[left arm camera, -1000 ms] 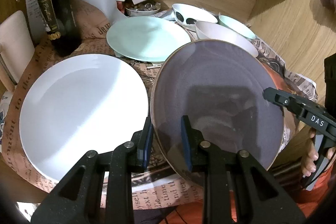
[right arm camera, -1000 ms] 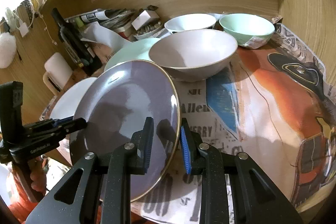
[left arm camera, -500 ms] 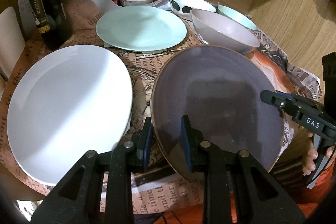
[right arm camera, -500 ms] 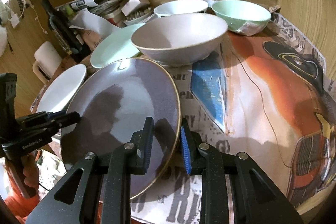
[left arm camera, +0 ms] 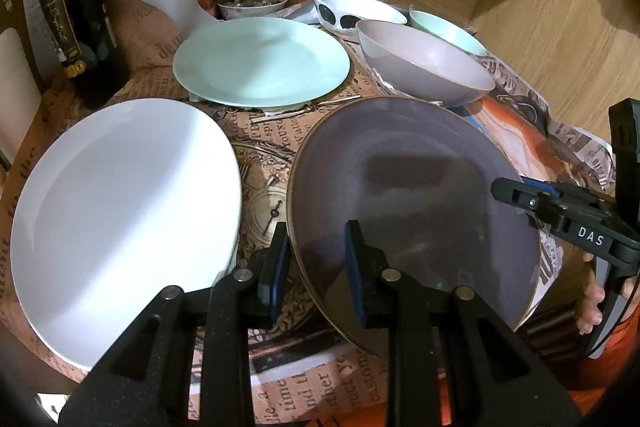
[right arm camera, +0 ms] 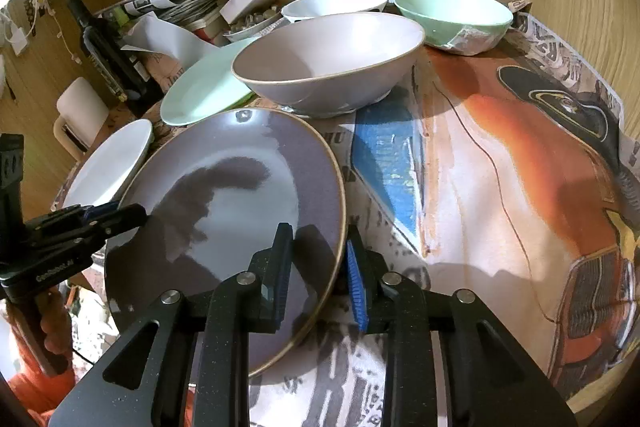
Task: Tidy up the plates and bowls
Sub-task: 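Lower the dark grey plate onto the newspaper and open the left gripper, then reach the left gripper to the white plate and grasp its rim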
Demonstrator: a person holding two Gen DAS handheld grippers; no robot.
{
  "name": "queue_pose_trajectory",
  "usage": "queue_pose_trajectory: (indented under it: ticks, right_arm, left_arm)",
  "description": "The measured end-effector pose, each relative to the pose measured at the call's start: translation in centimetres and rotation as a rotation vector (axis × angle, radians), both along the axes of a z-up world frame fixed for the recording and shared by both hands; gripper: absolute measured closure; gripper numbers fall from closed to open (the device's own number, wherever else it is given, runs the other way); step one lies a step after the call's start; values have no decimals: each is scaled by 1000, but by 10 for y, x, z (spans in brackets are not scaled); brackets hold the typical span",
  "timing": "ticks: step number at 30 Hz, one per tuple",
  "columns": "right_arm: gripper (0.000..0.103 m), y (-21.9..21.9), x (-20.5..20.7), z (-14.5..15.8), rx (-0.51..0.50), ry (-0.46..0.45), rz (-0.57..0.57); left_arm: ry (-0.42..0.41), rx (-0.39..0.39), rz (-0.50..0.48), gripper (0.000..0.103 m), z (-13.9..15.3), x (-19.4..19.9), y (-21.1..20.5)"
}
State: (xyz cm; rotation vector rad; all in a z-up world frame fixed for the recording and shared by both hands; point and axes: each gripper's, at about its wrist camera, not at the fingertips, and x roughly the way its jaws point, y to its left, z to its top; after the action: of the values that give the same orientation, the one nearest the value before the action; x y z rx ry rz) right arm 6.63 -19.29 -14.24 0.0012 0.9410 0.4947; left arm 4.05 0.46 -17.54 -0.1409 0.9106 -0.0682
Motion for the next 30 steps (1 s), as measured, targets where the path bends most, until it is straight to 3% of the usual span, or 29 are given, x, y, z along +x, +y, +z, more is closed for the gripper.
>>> queue_pose_trajectory:
  ticks: [3, 5, 8, 10, 13, 17, 22, 26, 30]
  right_arm:
    - [78, 1, -1, 3, -19, -25, -11]
    - [70, -2, -3, 9, -2, -46, -30]
    - [57, -8, -6, 24, 43, -83, -61]
    - [55, -8, -7, 32, 56, -109, -72]
    - [52, -5, -12, 46, 65, -157, -70]
    - [40, 4, -19, 57, 81, -204, -59]
    - [37, 25, -24, 68, 98, -252, -18]
    - [24, 43, -26, 71, 123, -266, 10]
    - [24, 67, -26, 70, 124, -260, 55]
  left_arm:
    - [-7, -12, 0, 78, 1, -1, 3]
    - [-25, -7, 13, 74, 7, -2, 6]
    - [-74, -17, 26, 58, 20, -9, 11]
    - [-120, -10, 33, 47, 31, -15, 13]
    - [-181, 7, 38, 43, 48, -24, 16]
    - [-240, 12, 64, 34, 65, -34, 26]
    - [-289, 41, 125, 19, 76, -44, 45]
    - [-310, 79, 173, 15, 79, -52, 62]
    - [-303, 105, 207, 15, 76, -60, 82]
